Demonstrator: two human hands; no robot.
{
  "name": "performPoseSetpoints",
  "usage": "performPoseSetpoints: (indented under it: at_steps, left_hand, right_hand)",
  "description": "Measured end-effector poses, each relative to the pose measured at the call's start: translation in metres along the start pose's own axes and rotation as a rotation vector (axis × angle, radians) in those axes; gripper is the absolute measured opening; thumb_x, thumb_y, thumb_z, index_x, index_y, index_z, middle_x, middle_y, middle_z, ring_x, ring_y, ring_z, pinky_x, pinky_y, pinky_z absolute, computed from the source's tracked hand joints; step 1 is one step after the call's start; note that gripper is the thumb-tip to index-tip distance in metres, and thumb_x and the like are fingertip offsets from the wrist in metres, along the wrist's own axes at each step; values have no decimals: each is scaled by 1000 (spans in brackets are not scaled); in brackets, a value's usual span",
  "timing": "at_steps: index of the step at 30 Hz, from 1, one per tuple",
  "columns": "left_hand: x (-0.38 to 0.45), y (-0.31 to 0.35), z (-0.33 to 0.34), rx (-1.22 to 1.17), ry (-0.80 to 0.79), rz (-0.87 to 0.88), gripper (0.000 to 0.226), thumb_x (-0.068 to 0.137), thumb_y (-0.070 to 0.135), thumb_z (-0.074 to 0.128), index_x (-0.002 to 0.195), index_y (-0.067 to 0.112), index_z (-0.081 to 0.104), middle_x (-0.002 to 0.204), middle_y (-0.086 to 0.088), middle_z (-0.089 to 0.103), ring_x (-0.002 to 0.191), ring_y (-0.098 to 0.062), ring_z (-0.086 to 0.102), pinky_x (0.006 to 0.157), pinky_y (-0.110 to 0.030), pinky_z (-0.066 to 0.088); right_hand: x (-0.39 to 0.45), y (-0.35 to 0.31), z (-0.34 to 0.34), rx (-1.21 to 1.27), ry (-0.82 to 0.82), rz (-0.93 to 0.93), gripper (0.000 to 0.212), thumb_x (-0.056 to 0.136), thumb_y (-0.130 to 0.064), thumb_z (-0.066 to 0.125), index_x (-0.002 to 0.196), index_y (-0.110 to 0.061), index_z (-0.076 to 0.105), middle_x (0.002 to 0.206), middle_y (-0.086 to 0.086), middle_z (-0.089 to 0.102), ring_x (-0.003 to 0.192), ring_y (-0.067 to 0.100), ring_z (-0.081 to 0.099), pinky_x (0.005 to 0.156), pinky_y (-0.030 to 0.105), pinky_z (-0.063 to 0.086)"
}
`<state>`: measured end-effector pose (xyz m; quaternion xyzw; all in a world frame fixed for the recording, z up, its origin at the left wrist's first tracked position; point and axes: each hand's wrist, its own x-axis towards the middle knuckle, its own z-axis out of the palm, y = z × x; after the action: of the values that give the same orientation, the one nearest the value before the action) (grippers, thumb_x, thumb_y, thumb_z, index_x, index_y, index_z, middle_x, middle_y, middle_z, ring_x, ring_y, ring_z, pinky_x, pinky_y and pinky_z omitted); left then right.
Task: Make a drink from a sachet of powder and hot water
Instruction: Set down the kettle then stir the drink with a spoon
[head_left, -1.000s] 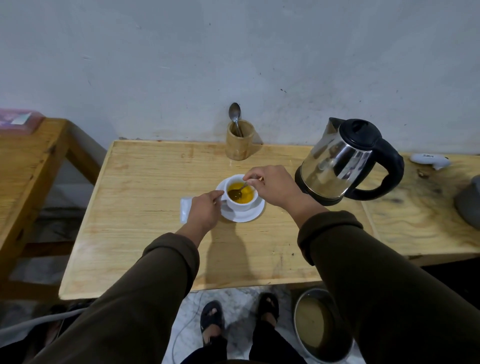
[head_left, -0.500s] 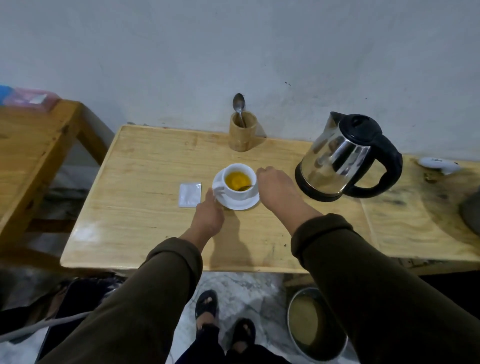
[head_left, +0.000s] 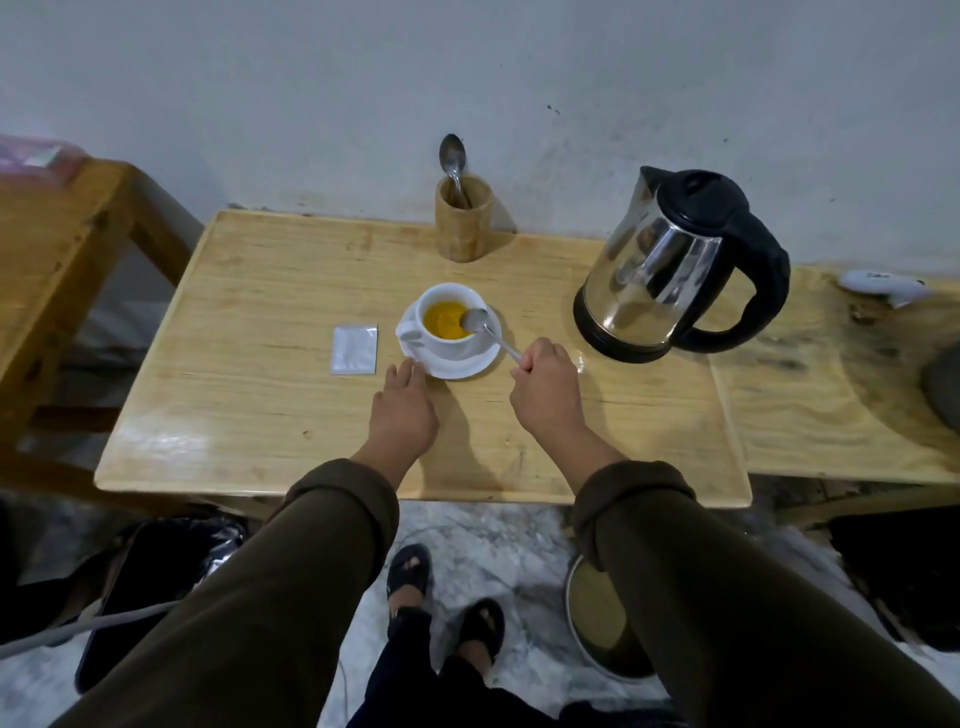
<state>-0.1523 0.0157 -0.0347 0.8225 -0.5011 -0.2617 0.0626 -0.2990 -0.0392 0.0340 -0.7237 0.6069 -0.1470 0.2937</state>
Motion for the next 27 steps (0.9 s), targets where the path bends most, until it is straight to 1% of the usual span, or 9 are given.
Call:
performPoseSetpoints:
  at_steps: [2, 4, 8, 11, 13, 16, 17, 22, 27]
  left_hand:
    - [-1, 2, 2, 24, 7, -8, 60, 96, 12, 37, 150, 7, 12, 161, -7, 6, 150, -25, 2, 118, -42, 23]
    - [-2, 4, 4, 36, 11, -23, 61, 96, 12, 37, 150, 8, 10, 161, -7, 5, 150, -25, 1, 119, -43, 21]
    - [-2, 8, 7, 52, 10, -54, 62, 96, 10, 34, 151, 9, 7, 162, -5, 1, 150, -23, -2, 120, -43, 19]
    - [-2, 11, 10, 45, 17, -77, 63, 95, 9, 33, 152, 9, 5, 162, -5, 0, 150, -23, -2, 120, -43, 19]
    - [-2, 12, 12, 47, 34, -83, 63, 95, 9, 33, 152, 9, 5, 162, -5, 1, 150, -23, -2, 120, -43, 19]
    - [-3, 11, 16, 64, 63, -72, 64, 94, 8, 34, 151, 8, 6, 162, -4, 1, 150, -23, -2, 120, -43, 19]
    - [-3, 10, 17, 74, 71, -65, 64, 94, 8, 34, 151, 8, 6, 162, -4, 1, 150, -23, -3, 120, -44, 18]
    - [-5, 7, 19, 89, 93, -38, 65, 93, 7, 34, 151, 9, 5, 162, -5, 0, 150, -23, -4, 121, -44, 17]
    - [-6, 4, 19, 83, 102, -20, 66, 93, 7, 35, 151, 10, 5, 162, -4, 0, 150, -22, -3, 121, -43, 16]
  right_hand:
    - [-5, 7, 3, 88, 53, 9, 16, 91, -2, 51, 85, -12, 41, 97, 8, 46, 82, 18, 42, 63, 16, 24]
    - [-10, 14, 7, 172, 127, 44, 16, 92, -2, 51, 83, -11, 40, 94, 5, 44, 81, 16, 40, 62, 15, 23]
    - [-14, 27, 17, 286, 249, 182, 15, 93, -2, 49, 83, -10, 40, 101, 10, 48, 84, 19, 43, 67, 11, 26]
    - [-15, 35, 28, 294, 282, 294, 10, 93, -2, 47, 88, -10, 43, 109, 14, 49, 96, 28, 51, 73, 19, 32]
    - [-13, 38, 34, 284, 280, 360, 6, 93, -3, 47, 98, -4, 50, 116, 18, 50, 104, 30, 52, 77, 22, 35]
    - [-10, 43, 43, 202, 206, 382, 19, 95, -4, 45, 110, 6, 50, 120, 20, 50, 112, 34, 50, 95, 33, 42]
    - [-8, 45, 46, 194, 195, 399, 21, 95, -5, 45, 112, 6, 48, 121, 21, 51, 112, 34, 51, 97, 35, 42]
    - [-1, 51, 55, 174, 183, 497, 29, 94, -10, 49, 119, 1, 43, 117, 23, 60, 108, 36, 60, 87, 39, 49]
    - [7, 55, 56, 57, 166, 500, 28, 93, -10, 49, 119, 1, 47, 122, 20, 54, 110, 32, 56, 85, 36, 47]
